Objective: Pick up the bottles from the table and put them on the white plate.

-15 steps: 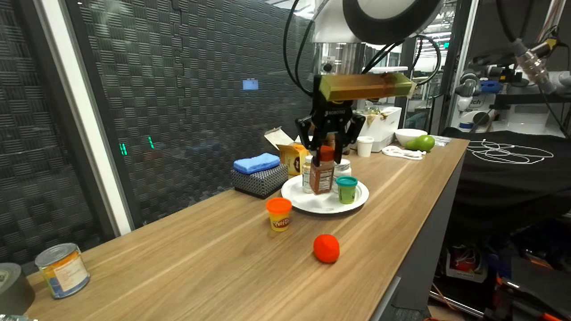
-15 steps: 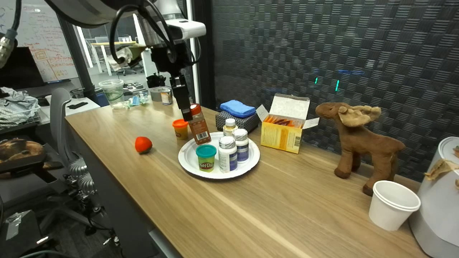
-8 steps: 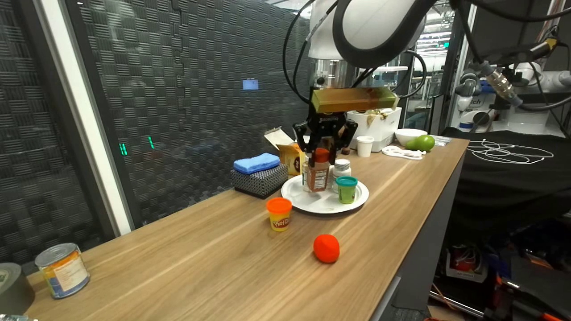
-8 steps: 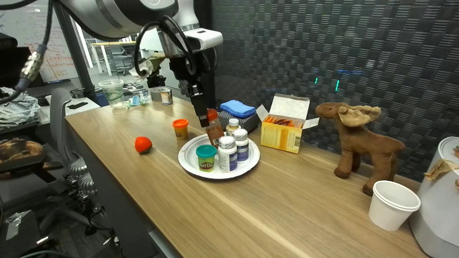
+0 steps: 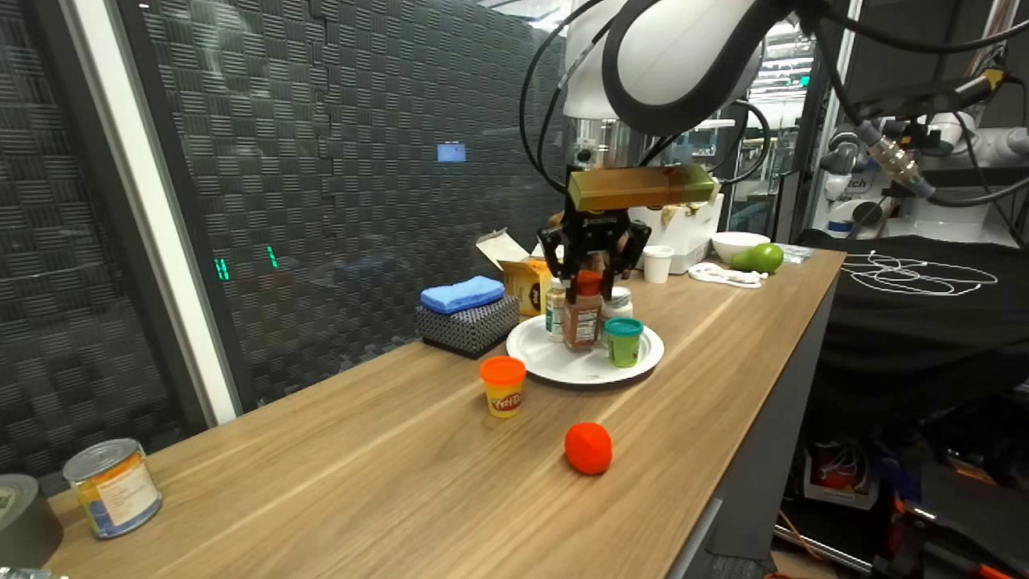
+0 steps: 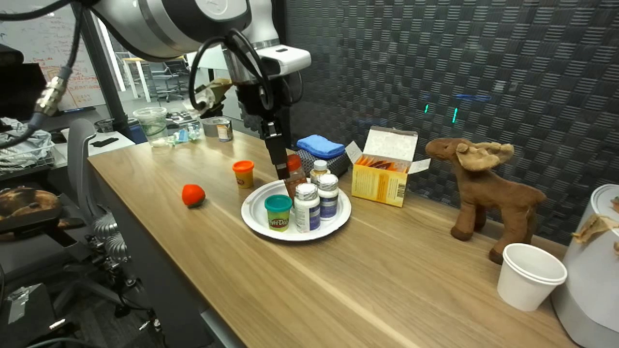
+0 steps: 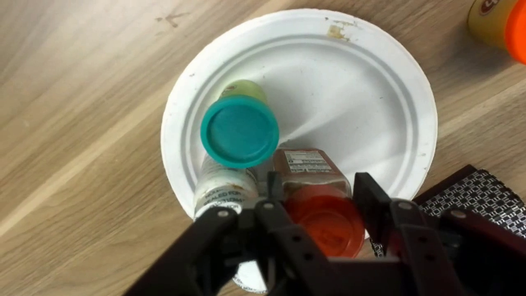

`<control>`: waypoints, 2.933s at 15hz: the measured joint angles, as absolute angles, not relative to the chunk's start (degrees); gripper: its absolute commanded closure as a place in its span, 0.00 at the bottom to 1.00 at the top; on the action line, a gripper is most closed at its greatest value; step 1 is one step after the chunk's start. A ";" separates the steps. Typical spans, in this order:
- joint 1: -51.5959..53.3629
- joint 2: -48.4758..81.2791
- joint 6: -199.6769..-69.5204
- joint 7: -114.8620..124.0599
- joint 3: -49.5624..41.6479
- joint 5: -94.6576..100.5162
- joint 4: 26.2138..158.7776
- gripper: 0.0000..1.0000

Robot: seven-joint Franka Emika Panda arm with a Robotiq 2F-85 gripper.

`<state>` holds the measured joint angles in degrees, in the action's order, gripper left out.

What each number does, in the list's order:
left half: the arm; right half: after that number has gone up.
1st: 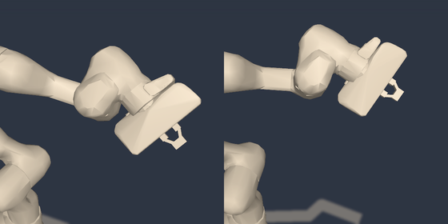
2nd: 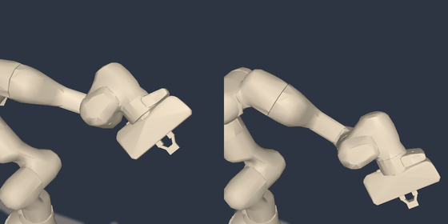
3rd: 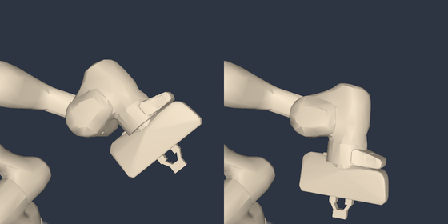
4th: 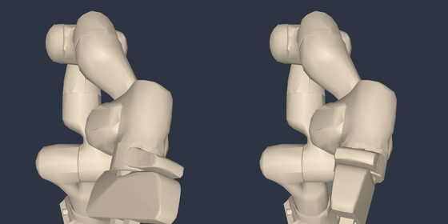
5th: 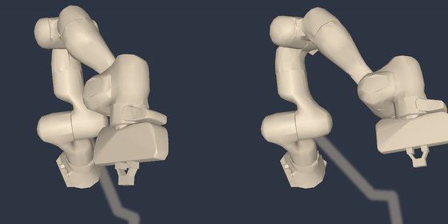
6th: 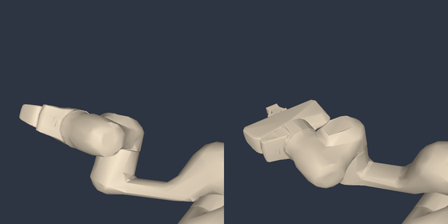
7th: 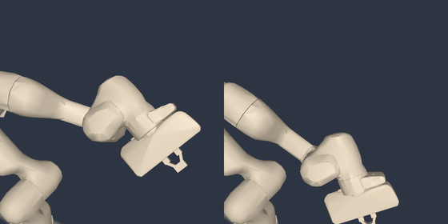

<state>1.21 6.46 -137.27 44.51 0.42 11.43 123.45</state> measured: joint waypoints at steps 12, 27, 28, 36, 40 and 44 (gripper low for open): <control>1.90 4.39 -136.95 44.38 -0.34 11.44 123.19 0.00; 7.82 5.79 -137.91 39.59 6.54 8.76 125.74 0.00; 8.05 6.37 -139.18 39.04 6.60 8.37 125.74 0.00; 8.95 10.30 -144.32 36.47 6.66 6.86 125.50 0.00; 9.00 12.28 -146.20 36.33 6.51 6.86 124.53 0.00; 9.51 14.16 -148.36 36.37 5.55 7.04 123.15 0.30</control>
